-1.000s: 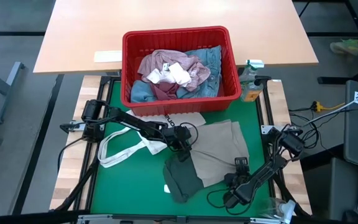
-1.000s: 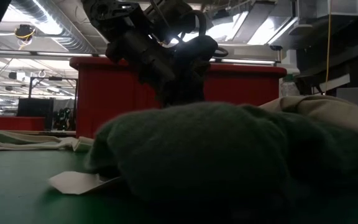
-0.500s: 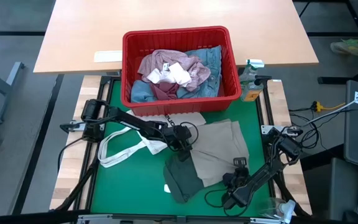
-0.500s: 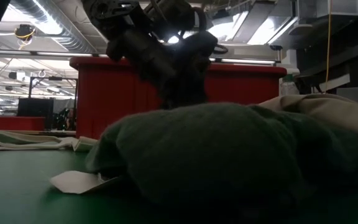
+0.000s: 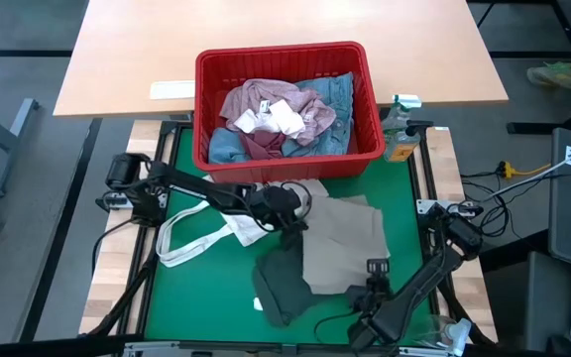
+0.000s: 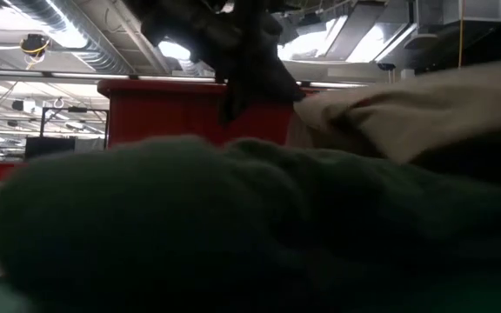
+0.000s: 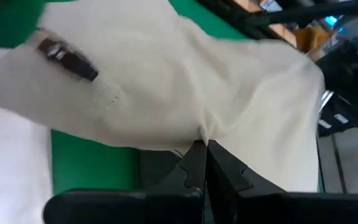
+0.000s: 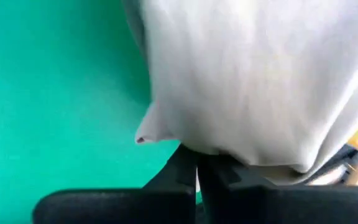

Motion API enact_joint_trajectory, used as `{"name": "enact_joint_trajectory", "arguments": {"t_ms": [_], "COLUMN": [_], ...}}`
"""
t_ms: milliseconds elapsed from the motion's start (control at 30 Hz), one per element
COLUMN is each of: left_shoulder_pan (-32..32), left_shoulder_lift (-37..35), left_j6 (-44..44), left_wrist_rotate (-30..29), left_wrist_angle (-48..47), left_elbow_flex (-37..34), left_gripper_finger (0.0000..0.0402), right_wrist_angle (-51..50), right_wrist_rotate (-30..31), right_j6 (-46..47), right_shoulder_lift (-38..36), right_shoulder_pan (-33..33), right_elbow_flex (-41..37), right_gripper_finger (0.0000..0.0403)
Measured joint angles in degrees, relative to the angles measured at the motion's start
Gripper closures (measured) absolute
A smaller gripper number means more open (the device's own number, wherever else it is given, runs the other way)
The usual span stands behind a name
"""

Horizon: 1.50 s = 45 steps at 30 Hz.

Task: Fold laundry
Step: Fold the grey shorts

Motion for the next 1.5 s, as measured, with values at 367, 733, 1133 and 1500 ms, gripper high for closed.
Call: {"name": "enact_joint_trajectory", "arguments": {"t_ms": [367, 733, 1133, 1500], "left_shoulder_pan": [2.2, 5.9, 4.5, 1.5], "left_shoulder_lift": [-1.9, -4.3, -4.4, -4.4], "left_j6": [0.0, -0.1, -0.1, 1.4], "left_wrist_rotate": [4.1, 11.6, 9.8, 1.7], "left_wrist_angle": [-0.1, -4.1, -19.8, -31.3], "left_elbow_flex": [0.0, 0.1, 0.1, 0.1], "left_gripper_finger": [0.0402, 0.0402, 0.0401, 0.0402], "right_wrist_angle": [-0.3, 1.6, -0.3, -0.3], "right_wrist_rotate": [4.1, 8.8, 12.6, 10.0], "right_j6": [1.7, 1.3, 0.2, -9.5], "right_shoulder_lift": [-0.1, -0.2, -0.2, -0.2], "right_shoulder_pan": [0.0, -0.1, -3.7, -9.7], "right_elbow_flex": [14.0, 17.0, 9.4, 7.9], "right_gripper_finger": [0.0402, 0.0402, 0.0402, 0.0399]}}
